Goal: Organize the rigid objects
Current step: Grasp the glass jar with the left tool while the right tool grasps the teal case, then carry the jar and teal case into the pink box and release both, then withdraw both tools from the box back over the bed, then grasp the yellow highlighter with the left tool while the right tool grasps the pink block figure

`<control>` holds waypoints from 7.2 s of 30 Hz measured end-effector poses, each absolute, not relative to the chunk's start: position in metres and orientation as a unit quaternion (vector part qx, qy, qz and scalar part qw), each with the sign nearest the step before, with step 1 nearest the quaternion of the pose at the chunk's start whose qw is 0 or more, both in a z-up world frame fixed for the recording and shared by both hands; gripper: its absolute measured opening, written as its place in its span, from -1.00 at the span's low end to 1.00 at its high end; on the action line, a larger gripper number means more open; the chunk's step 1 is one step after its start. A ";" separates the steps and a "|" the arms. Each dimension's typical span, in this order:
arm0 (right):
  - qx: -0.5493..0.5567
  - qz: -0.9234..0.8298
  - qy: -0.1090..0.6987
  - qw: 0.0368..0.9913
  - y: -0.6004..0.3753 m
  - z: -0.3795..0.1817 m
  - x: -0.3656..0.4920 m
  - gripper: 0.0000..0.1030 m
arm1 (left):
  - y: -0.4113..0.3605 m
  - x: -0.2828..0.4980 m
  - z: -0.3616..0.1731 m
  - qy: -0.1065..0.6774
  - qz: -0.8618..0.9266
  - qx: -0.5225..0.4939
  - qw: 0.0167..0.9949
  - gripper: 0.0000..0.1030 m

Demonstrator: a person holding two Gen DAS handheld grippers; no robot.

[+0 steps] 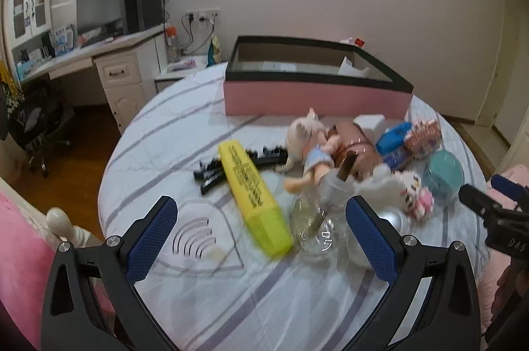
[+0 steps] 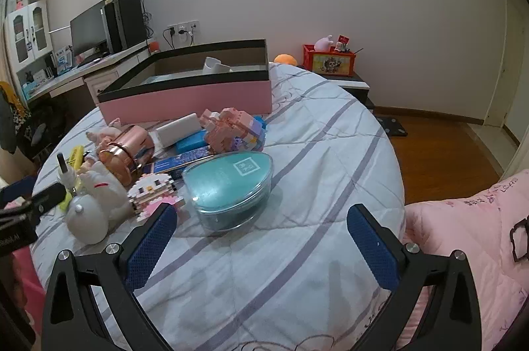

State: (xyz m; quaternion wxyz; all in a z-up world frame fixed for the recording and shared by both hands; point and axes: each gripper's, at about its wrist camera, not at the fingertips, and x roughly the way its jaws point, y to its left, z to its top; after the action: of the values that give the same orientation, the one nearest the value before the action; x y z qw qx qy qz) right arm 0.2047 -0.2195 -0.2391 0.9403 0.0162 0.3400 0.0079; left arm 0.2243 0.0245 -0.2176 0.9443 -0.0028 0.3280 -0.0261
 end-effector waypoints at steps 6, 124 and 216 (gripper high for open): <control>0.020 0.011 0.353 0.935 -0.222 -0.246 0.216 1.00 | 0.005 0.231 -0.218 0.329 -0.064 0.027 0.942 0.98; 0.011 0.061 0.102 0.993 -0.173 -0.068 0.091 0.75 | 0.010 0.080 -0.045 0.048 -0.011 0.035 0.998 1.00; 0.023 0.100 0.352 0.930 -0.202 -0.208 0.297 0.18 | 0.068 0.264 -0.194 0.332 -0.078 -0.020 0.940 -0.50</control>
State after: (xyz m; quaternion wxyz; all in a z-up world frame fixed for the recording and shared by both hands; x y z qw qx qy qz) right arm 0.2970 -0.2018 -0.2079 0.9305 0.0231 0.3517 0.0998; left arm 0.2636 0.0679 -0.1939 0.9400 -0.0200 0.3315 -0.0782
